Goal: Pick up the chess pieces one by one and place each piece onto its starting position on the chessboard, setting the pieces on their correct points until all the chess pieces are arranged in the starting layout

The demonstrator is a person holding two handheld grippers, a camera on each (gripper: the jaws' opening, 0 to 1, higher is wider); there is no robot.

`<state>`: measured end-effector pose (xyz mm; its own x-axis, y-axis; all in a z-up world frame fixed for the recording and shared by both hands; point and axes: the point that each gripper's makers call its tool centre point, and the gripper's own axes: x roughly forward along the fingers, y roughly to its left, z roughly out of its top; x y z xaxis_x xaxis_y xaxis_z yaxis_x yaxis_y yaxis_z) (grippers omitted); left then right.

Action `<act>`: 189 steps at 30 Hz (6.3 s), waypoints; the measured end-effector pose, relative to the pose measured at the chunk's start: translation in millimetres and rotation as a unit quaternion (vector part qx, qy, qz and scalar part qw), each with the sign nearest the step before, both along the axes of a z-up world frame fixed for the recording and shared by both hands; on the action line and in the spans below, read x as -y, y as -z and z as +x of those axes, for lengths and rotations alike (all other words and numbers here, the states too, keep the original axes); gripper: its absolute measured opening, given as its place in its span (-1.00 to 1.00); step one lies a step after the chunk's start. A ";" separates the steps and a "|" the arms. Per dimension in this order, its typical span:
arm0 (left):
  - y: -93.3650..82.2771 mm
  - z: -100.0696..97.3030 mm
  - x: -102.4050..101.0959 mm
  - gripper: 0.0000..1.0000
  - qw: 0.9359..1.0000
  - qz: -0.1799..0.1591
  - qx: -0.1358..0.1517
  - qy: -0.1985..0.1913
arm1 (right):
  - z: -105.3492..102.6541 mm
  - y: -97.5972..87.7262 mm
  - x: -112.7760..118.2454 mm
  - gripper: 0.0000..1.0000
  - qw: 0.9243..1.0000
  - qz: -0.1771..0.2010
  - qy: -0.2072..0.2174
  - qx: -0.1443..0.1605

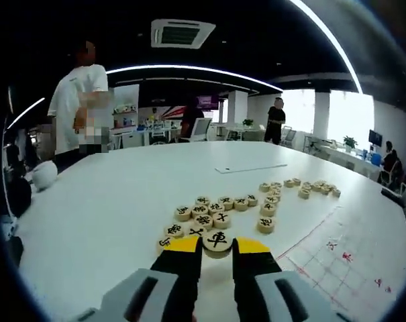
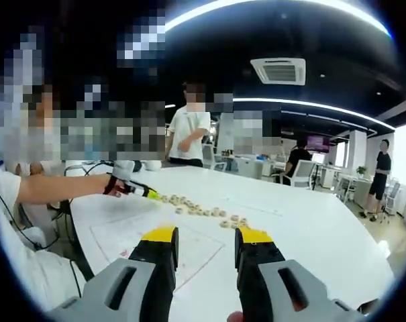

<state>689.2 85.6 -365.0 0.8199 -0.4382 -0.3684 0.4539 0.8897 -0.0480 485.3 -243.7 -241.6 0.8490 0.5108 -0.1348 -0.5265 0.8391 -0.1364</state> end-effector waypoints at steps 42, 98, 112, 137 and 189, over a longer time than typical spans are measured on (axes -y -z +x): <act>37.9 -15.7 12.5 -0.56 0.998 0.030 -0.034 0.037 | -2.4 -1.3 -0.4 -0.31 1.000 -0.001 0.000 0.002; 32.9 26.5 -51.3 -0.24 0.997 0.038 -0.016 -0.068 | -4.8 -4.2 -5.7 -0.31 1.000 -0.009 -0.006 0.006; 36.9 47.6 -47.1 -0.54 0.995 0.033 -0.001 -0.090 | -5.0 -0.3 -9.0 -0.30 1.000 -0.013 -0.014 0.001; -6.9 -11.1 -34.9 -0.62 0.998 0.047 0.041 -0.024 | -4.3 2.1 -10.6 -0.31 1.000 -0.017 -0.015 -0.001; 37.7 -48.9 8.6 -0.61 0.997 0.058 -0.044 0.037 | -7.8 2.9 -15.6 -0.29 0.999 -0.027 -0.024 -0.001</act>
<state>640.3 77.0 -402.7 0.7485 -0.4472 -0.4896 0.5179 0.8554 0.0103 477.5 -228.1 -244.4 0.8234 0.5428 -0.1653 -0.5663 0.8044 -0.1797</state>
